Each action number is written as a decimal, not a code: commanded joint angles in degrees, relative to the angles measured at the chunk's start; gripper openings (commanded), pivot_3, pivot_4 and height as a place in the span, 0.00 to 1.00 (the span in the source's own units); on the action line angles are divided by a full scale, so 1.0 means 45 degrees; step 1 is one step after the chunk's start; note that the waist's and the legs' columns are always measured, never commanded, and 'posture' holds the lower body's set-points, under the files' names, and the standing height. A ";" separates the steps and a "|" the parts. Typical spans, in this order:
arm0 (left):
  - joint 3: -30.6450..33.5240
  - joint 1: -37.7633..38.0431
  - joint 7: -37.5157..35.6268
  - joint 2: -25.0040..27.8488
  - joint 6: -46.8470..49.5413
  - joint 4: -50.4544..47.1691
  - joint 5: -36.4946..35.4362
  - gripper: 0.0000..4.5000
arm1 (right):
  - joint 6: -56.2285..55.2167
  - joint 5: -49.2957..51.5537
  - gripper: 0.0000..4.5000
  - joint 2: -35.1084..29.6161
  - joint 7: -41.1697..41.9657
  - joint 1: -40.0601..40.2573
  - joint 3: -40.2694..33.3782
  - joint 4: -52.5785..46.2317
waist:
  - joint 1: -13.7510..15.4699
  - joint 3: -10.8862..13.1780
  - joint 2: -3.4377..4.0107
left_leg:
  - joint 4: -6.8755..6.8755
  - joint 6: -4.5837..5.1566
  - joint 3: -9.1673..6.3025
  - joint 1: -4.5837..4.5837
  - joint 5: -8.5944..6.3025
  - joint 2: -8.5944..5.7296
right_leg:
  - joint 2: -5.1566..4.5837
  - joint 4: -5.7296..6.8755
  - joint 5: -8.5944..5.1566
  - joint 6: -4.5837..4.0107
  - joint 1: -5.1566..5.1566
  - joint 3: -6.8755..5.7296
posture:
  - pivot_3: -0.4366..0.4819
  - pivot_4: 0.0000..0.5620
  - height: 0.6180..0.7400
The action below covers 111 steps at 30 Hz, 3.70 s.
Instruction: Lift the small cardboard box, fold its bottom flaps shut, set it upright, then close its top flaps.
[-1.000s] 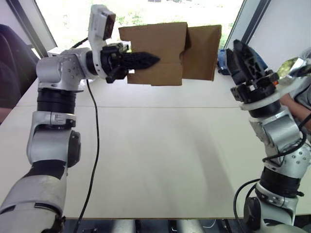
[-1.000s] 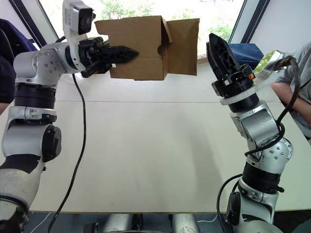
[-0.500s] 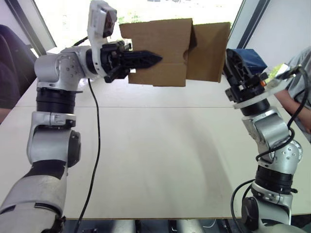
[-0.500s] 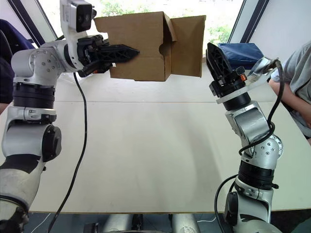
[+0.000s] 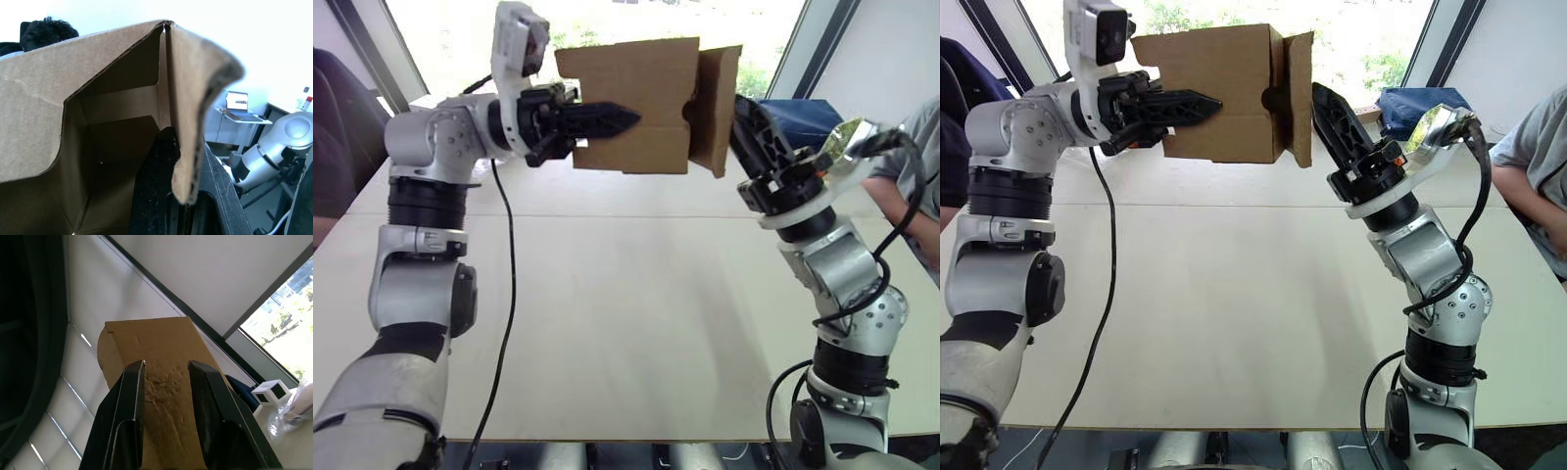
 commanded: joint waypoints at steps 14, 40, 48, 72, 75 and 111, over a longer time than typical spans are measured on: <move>0.0412 0.0901 0.1025 -0.0537 0.0797 -0.1140 -0.0581 0.00 | -0.0917 -0.0544 0.31 0.0995 0.0273 0.0923 0.0238 -0.0614 | -0.0005 0.0000 0.0000 | 0.0000 -0.0001 0.0000 -0.0001 0.0000 0.0000 | -0.0001 0.0000 0.0000 0.0000 0.0000 0.0001 | 0.48 0.27 1.00; 0.0893 0.1190 0.2680 -0.1307 0.1836 -0.1028 -0.1383 0.00 | -0.2140 -0.0988 0.31 0.1703 0.0132 0.2278 0.0431 -0.1615 | -0.0010 0.0000 0.0000 | 0.0000 -0.0006 -0.0003 0.0003 0.0003 -0.0002 | 0.0002 0.0000 0.0000 0.0001 0.0002 0.0000 | 0.48 0.27 1.00; 0.0885 0.1226 0.2732 -0.1308 0.2027 -0.1227 -0.1470 0.00 | -0.1996 -0.1468 0.31 0.1732 0.0180 0.2139 0.0882 -0.1444 | -0.0010 0.0000 0.0000 | 0.0000 -0.0006 -0.0003 0.0003 0.0003 -0.0001 | 0.0002 0.0001 0.0000 0.0000 0.0002 0.0000 | 0.48 0.27 1.00; 0.0820 0.1215 0.2919 -0.1307 0.2267 -0.1255 -0.1569 0.00 | -0.1792 -0.3810 0.31 0.0866 0.0519 0.2072 0.1067 -0.1166 | -0.0005 0.0000 0.0000 | 0.0000 -0.0006 -0.0003 0.0003 0.0003 -0.0005 | 0.0002 0.0000 0.0000 0.0000 0.0002 0.0000 | 0.48 0.27 1.00; 0.0823 0.1263 0.2922 -0.1321 0.2315 -0.1358 -0.1574 0.00 | -0.1825 -0.3996 0.31 0.0957 0.0509 0.1994 0.1103 -0.1067 | -0.0005 0.0000 0.0000 | 0.0000 -0.0006 -0.0003 0.0003 0.0004 -0.0005 | 0.0002 0.0000 0.0000 0.0000 0.0002 -0.0001 | 0.48 0.27 1.00; 0.0702 0.1211 0.2898 -0.1532 0.2033 -0.1120 -0.1415 0.00 | 0.0008 -0.4993 0.31 -0.0283 0.1235 0.1673 0.2564 -0.2042 | -0.0003 0.0000 0.0000 | 0.0000 -0.0006 -0.0002 0.0003 0.0004 -0.0007 | 0.0002 -0.0001 0.0000 0.0000 0.0002 -0.0001 | 0.48 0.27 1.00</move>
